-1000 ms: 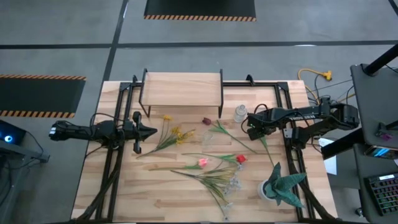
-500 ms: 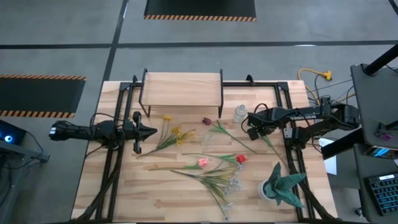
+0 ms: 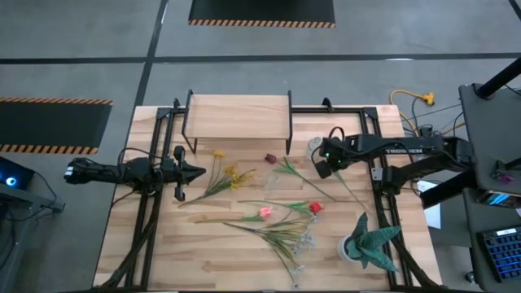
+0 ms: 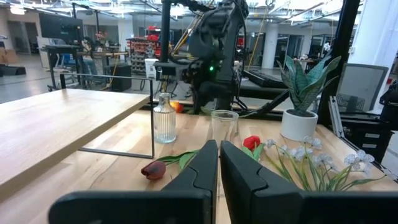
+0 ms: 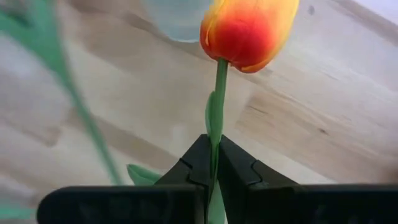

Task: Pick and place flowers into a vace then onto a shelf
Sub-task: Put the yellow tulip into the top transparent vase

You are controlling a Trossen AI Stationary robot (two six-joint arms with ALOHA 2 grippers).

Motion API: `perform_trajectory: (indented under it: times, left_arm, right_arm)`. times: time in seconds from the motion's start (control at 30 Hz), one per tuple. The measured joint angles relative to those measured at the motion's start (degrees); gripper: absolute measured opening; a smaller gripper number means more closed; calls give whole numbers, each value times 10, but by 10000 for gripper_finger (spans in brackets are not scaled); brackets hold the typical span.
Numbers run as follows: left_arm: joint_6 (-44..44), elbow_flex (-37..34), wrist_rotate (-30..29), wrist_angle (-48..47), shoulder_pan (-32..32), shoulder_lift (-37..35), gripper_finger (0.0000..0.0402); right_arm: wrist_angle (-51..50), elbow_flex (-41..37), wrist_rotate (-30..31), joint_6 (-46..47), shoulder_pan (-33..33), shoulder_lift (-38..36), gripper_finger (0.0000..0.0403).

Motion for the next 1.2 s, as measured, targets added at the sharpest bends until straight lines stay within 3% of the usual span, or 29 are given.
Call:
perform_trajectory:
  times: [0.27,0.4,0.7,1.2]
  left_arm:
    - [0,0,0,0,0,0,2]
    - [0,0,0,0,0,0,2]
    - [0,0,0,1,0,0,2]
    - [0,0,0,1,0,0,2]
  right_arm:
    - [13,23,-7,-13,49,-65,12]
    - [36,23,26,-14,89,-108,12]
    - [115,23,236,-77,191,-174,12]
    - [408,23,448,-332,190,-189,12]
